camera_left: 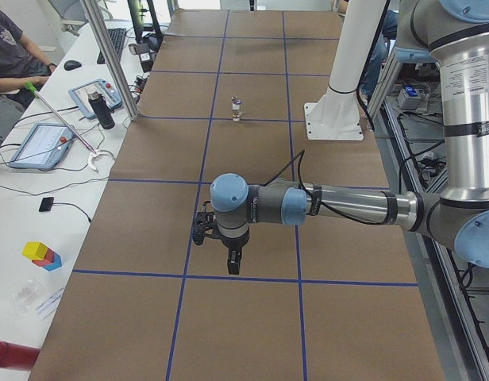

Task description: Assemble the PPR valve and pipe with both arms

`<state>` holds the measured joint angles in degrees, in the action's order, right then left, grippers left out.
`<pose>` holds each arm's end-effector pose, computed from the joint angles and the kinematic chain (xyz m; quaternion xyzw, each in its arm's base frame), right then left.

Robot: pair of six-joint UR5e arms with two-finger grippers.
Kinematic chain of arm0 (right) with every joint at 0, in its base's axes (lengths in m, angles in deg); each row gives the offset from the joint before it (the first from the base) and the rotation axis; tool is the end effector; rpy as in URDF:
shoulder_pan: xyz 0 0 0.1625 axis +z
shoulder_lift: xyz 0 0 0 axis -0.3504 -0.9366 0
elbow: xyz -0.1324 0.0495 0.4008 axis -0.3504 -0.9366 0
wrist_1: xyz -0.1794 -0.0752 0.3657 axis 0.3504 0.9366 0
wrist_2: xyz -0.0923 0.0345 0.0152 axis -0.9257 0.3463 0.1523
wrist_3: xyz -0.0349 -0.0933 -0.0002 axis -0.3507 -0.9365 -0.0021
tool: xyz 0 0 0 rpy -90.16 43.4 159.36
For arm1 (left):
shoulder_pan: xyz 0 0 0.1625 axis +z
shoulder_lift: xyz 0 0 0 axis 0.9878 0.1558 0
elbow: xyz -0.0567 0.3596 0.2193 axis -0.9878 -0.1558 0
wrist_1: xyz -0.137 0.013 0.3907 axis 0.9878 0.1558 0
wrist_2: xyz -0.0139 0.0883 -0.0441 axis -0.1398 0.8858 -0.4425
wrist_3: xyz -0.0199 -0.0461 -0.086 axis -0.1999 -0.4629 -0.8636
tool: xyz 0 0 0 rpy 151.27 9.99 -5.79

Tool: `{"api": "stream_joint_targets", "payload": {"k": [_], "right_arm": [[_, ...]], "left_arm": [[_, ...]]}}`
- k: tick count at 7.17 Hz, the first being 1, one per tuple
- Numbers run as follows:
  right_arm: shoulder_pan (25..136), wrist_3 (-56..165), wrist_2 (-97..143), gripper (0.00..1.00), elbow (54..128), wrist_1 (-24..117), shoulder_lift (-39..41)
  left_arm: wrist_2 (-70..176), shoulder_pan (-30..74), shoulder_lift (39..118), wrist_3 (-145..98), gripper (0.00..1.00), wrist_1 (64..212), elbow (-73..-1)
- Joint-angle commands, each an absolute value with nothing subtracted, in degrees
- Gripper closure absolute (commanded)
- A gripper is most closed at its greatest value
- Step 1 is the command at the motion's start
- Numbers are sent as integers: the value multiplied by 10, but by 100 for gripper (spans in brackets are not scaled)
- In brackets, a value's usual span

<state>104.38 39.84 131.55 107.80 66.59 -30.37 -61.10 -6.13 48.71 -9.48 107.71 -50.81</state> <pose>0.0233 -0.4143 0.5921 -0.0081 -0.3540 -0.0401 0.9344 -0.0416 -0.4189 0.6180 -0.0050 0.3865 0.0183 0.9221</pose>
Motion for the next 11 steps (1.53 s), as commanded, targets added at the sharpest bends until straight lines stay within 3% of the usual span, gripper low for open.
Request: {"api": "stream_joint_targets", "payload": {"k": [1, 11], "right_arm": [[1044, 399, 1318, 0, 1106, 693, -307], [1043, 403, 1314, 0, 1096, 692, -307]], "left_arm": [[-615, -66, 486, -95, 0, 1077, -511], [-610, -87, 492, -93, 0, 1083, -534]]}}
